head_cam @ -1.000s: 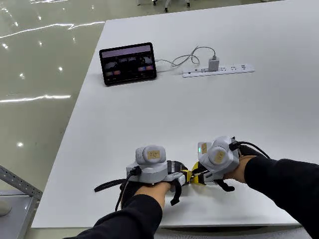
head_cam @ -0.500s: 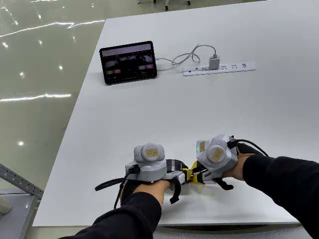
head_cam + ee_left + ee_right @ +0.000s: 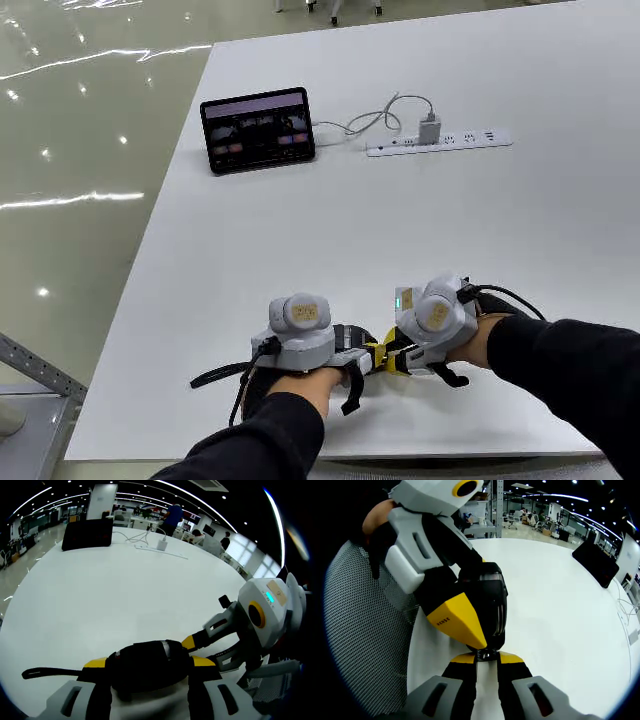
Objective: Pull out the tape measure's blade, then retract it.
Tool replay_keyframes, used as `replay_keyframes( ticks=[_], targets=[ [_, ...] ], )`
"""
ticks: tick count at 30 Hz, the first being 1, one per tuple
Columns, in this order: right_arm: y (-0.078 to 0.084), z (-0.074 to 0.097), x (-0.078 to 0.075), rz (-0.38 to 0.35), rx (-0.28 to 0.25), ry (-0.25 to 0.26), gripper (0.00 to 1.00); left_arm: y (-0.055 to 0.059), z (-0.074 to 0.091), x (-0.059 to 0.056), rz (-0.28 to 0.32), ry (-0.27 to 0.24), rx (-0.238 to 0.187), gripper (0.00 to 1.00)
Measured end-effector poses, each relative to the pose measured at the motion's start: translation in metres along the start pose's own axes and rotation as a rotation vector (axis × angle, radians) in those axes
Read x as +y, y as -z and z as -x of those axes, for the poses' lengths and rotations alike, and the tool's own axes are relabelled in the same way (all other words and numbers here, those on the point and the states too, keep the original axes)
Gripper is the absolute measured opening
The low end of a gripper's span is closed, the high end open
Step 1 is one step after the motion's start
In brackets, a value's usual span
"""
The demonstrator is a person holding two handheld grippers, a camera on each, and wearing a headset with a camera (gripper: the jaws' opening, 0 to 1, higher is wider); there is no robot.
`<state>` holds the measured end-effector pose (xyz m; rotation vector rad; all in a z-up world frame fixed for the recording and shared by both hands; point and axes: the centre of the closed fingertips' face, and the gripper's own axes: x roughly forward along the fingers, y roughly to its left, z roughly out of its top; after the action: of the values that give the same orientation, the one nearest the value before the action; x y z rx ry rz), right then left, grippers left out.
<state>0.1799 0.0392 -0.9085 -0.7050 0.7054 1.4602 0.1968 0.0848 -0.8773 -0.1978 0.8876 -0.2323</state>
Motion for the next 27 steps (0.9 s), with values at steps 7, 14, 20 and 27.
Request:
replay_keyframes(
  ticks=[7,14,20,27],
  targets=[
    [0.0,0.002,-0.001,-0.021,-0.014,0.02,0.12,-0.001,0.0,0.0,0.003,-0.008,-0.01,0.58],
    [0.001,0.012,-0.008,-0.034,-0.035,0.074,0.2,0.0,0.0,0.0,0.002,-0.008,-0.013,0.59],
    [0.004,0.033,-0.017,-0.082,-0.063,0.117,0.25,-0.001,0.0,0.0,0.002,-0.008,-0.019,0.59],
    [0.032,0.082,-0.029,-0.182,-0.103,0.216,0.42,0.0,-0.001,-0.001,-0.012,-0.002,-0.022,0.6]
  ],
)
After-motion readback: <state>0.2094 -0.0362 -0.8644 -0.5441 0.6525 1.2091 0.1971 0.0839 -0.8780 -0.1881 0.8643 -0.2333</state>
